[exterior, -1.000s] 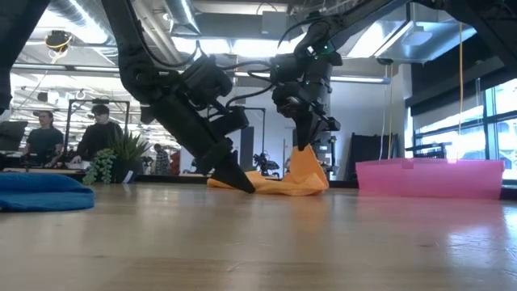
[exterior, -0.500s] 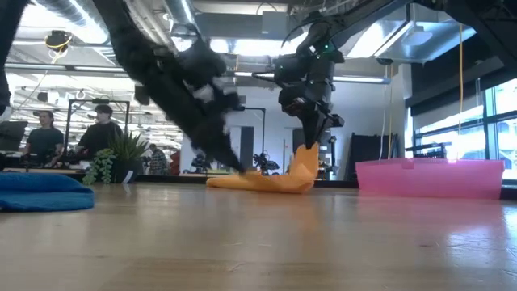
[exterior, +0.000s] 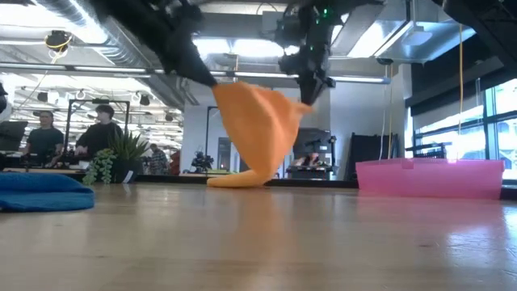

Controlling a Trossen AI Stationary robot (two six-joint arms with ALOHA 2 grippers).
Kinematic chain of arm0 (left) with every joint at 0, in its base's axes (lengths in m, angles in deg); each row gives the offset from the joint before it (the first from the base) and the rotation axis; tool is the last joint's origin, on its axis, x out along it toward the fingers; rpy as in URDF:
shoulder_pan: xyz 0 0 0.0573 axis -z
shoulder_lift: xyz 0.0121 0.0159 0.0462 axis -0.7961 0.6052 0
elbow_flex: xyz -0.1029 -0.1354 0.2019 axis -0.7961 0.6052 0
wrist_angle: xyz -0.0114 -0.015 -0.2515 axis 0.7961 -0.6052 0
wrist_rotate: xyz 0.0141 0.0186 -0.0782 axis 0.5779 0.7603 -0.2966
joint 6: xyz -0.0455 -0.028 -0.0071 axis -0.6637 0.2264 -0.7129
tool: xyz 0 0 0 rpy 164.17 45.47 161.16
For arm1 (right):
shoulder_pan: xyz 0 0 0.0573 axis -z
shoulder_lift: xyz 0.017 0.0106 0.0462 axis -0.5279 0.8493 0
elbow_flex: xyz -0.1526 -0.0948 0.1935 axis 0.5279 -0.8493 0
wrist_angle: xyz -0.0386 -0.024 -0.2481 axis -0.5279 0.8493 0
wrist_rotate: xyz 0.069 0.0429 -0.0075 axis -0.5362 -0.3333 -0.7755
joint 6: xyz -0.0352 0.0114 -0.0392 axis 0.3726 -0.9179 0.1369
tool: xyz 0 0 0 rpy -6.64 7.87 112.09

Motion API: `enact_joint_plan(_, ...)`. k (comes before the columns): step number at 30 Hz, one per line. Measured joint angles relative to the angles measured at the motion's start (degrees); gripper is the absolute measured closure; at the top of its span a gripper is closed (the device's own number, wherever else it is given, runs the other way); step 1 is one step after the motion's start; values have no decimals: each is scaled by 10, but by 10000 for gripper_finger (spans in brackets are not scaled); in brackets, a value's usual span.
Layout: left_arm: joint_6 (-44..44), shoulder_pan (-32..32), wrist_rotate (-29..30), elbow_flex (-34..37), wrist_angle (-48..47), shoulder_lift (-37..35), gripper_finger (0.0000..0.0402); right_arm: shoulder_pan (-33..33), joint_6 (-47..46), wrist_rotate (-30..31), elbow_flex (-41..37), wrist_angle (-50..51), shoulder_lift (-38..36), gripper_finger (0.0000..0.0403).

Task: Roll microfiber towels into tight, uniform cylinder then place into a basket
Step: Fold the orange microfiber towel

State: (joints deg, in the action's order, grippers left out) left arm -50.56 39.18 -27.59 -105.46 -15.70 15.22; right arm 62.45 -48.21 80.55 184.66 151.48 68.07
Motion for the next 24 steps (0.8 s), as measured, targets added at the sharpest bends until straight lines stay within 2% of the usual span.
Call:
enact_joint_plan(4,3,0,55,-98,-165,-13,401,0,33,5,68,11,0,399)
enact_joint_plan(8,-12,0,83,-200,-261,1,401,-1,66,5,133,37,0,398)
enact_joint_plan(11,-12,0,89,-268,-284,7,401,-1,82,5,175,53,-4,399)
enact_joint_plan(17,21,0,147,-387,-304,24,401,0,98,3,147,24,-66,399)
enact_joint_plan(24,61,-21,164,-454,-338,51,402,0,128,18,147,-15,-117,399)
